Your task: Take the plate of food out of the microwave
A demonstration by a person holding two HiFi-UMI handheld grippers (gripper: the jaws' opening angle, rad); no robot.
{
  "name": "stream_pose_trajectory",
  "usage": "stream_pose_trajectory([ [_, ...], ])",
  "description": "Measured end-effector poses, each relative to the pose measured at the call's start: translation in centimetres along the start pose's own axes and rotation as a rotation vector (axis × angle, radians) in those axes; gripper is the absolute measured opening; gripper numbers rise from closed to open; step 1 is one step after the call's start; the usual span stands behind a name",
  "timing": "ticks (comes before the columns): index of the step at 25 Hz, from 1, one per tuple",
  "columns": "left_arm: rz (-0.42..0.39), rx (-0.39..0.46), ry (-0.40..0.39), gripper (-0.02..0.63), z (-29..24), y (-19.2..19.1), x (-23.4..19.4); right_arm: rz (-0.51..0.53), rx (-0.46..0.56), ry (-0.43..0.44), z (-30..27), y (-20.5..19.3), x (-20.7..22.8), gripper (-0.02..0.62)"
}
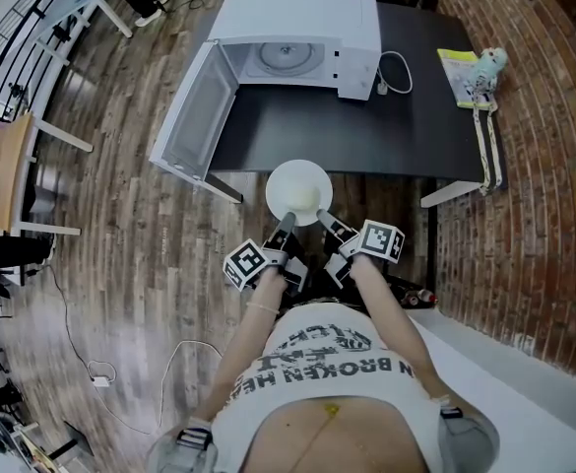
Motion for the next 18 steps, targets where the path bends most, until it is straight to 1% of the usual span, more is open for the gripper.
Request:
stream_pose_trajectory([
  [10,0.016,-0.002,0.006,0.011,0.1,-0.15,-0.4,-0.007,-0.007,-0.008,0.04,-0.26,0.29,0.025],
  [18,0.014,-0.001,0.006,0.011,0.11,-0.28,-0.49,-0.001,-0.012,-0.014,0.17,-0.23,0.39,0.026],
])
Point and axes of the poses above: the fingertips, and each gripper's own axes: z backward along the fingers, x to its right, y out of its top, the point moved 5 cm from there along z, backward along the fingers, and after that the axes turned 1 degree about y, right-handed, at the moved point
